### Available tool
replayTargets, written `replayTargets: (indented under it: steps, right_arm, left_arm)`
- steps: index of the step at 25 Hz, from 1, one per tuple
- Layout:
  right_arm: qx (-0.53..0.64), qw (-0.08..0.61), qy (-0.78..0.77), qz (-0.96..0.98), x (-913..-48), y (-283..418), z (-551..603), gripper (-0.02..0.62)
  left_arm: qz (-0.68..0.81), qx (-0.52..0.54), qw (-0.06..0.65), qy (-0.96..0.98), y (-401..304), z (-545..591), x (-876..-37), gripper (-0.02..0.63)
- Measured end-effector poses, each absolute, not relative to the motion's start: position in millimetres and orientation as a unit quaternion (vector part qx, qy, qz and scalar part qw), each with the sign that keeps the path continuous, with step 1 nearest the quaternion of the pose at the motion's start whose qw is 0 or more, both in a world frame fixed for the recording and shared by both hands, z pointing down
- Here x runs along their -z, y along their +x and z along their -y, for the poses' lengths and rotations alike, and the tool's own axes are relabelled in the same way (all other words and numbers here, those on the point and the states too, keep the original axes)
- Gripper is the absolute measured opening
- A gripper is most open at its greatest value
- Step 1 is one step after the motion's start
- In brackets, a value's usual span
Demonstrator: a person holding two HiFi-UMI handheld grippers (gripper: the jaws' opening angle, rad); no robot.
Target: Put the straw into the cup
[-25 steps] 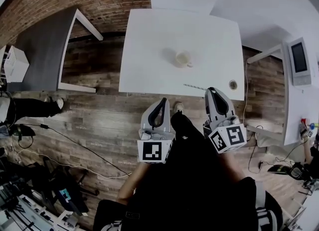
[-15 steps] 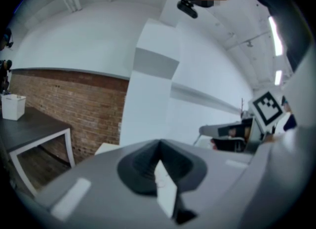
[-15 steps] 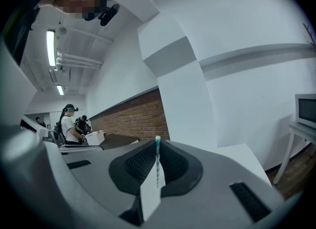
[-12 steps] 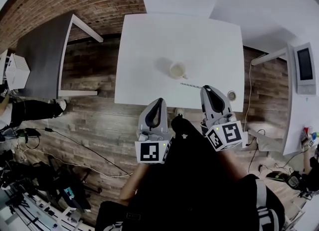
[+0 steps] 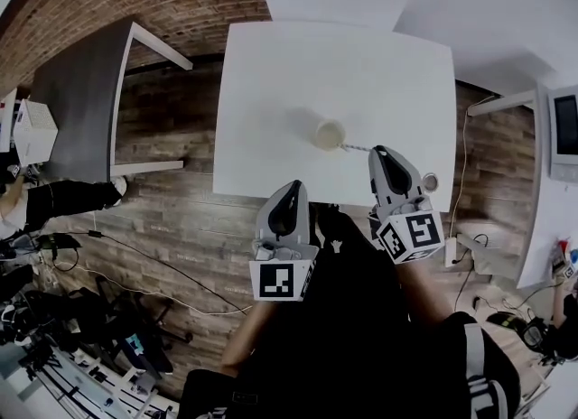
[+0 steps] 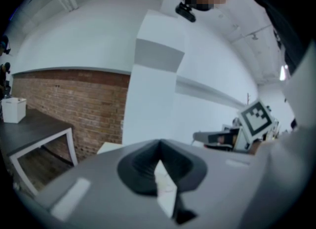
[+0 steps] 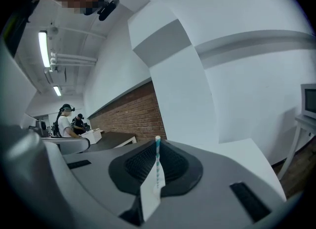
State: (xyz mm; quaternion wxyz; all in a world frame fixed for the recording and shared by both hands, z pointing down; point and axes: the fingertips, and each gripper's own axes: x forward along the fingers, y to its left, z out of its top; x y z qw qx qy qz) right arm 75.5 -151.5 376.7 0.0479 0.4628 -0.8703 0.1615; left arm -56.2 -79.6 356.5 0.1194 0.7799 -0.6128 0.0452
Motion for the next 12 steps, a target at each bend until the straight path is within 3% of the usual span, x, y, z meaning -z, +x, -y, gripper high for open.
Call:
replayTargets:
  steps: [12]
  right_arm:
    - [-0.191, 0.056, 0.508, 0.838, -420.7, 55.4, 182.5, 0.025]
  left_arm:
    - [0.566, -0.046, 0.137, 0.812, -65.7, 116.5, -377.1, 0.005]
